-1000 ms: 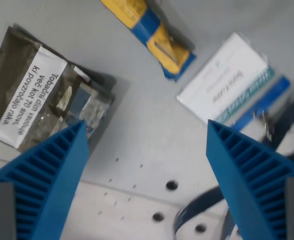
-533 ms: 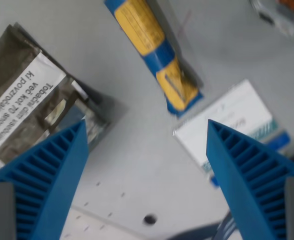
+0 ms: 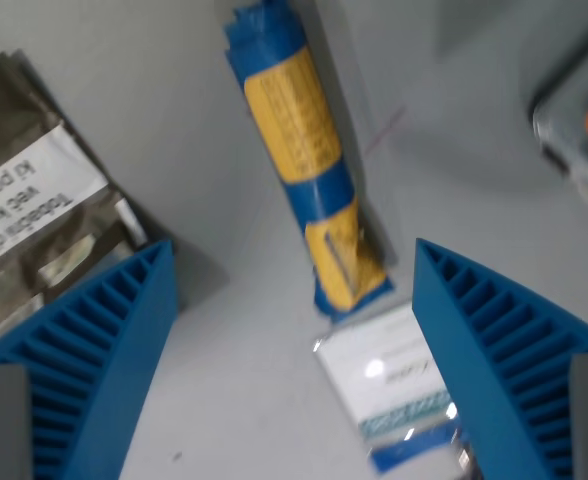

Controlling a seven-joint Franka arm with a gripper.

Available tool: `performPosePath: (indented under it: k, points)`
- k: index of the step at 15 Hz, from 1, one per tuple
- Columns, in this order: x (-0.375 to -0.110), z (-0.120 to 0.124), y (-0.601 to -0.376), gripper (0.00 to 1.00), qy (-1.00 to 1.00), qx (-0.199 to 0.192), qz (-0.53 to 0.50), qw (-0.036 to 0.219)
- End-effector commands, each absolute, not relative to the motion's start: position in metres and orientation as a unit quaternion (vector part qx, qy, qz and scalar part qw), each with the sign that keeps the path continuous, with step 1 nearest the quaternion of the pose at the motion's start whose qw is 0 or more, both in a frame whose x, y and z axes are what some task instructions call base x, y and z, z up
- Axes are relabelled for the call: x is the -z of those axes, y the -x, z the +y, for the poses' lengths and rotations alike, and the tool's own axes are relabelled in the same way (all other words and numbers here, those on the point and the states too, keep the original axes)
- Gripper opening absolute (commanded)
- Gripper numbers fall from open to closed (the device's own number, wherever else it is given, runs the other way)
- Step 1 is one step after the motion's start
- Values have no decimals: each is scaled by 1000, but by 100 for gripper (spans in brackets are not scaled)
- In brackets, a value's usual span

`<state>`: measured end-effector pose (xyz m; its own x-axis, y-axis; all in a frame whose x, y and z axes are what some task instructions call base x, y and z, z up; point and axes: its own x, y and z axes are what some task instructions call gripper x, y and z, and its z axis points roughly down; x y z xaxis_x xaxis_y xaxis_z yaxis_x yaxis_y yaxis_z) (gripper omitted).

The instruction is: Move above the blue bag

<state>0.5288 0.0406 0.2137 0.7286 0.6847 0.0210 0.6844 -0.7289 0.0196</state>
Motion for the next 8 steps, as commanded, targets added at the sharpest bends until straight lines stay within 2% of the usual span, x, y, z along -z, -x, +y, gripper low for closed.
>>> performPosePath:
  k: [1, 8]
  points:
    - [-203, 45, -543, 100, -876, -6, 482, 20]
    - [-174, 47, -554, 100, -880, -7, 475, 19]
